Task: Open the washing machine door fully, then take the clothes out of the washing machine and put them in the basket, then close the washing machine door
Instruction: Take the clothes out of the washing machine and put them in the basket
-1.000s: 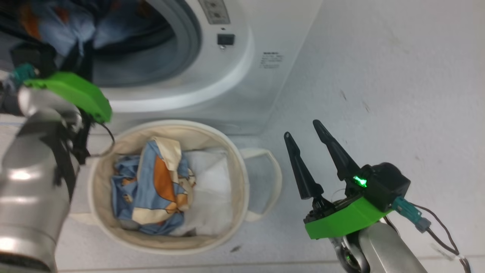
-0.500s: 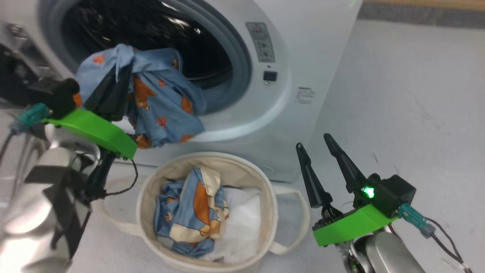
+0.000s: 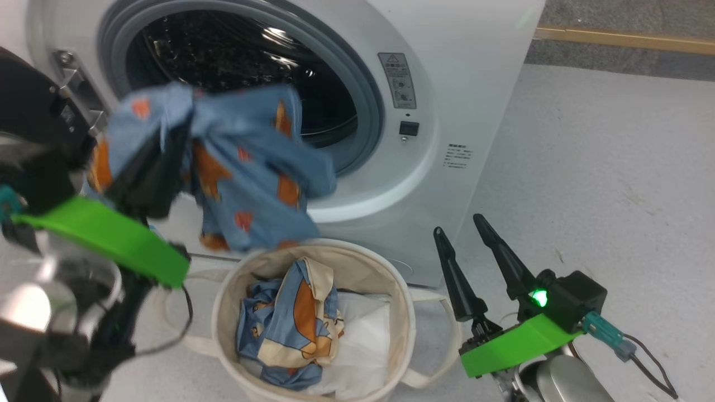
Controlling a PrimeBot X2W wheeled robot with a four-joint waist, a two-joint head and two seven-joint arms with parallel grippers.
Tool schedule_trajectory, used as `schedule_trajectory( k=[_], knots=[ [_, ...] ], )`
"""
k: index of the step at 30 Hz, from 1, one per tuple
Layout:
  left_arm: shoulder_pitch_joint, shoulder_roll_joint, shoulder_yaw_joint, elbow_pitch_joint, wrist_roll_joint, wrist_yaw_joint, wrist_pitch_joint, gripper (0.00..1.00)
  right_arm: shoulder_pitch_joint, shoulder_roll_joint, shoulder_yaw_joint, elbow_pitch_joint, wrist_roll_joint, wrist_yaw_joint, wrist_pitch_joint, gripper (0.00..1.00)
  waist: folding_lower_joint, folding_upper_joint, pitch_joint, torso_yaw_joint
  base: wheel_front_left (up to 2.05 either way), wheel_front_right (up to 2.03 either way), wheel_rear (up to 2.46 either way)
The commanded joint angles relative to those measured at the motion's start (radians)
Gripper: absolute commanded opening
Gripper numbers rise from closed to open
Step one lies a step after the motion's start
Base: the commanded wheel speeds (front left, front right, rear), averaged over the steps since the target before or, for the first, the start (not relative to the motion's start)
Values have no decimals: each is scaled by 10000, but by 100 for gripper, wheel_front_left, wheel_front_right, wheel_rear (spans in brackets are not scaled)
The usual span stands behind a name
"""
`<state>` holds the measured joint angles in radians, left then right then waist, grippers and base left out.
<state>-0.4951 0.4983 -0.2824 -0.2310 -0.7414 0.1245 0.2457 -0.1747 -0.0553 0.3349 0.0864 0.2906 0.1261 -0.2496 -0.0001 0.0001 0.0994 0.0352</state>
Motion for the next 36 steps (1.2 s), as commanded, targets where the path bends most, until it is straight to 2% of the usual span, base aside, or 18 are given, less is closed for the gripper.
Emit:
schedule_trajectory(
  k=[1,5,10,17,20,27,36],
  knots=[
    [93,380,461,-310,-31,75,-66,0,-115,41,179,-277,-64,46,-122,100,1,-1,72,-111,0,0,0],
    [659,221,319,14,30,8,-477,0,-134,41,204,-251,-63,46,-122,100,1,-1,172,-269,0,0,0],
    [1273,-228,-14,1343,339,-276,-1649,0,-239,38,209,-347,-125,46,-122,100,1,-1,424,-579,0,0,0],
    [1173,-1016,-424,3947,776,-1079,-3791,0,-426,-24,92,-618,-313,46,-122,100,1,-1,910,-1079,0,0,0],
    [1005,-1352,-624,5334,862,-1435,-4397,0,-479,-26,88,-696,-371,46,-122,100,1,-1,1088,-1320,0,0,0],
    [453,-2162,-474,8323,875,-2072,-5032,0,-561,-33,29,-859,-500,46,-122,100,1,-1,1518,-1905,0,0,0],
    [-174,-2879,209,11161,1142,-2443,-5072,0,-715,-41,-4,-1044,-644,46,-122,100,1,-1,2091,-2685,0,0,0]
  ],
)
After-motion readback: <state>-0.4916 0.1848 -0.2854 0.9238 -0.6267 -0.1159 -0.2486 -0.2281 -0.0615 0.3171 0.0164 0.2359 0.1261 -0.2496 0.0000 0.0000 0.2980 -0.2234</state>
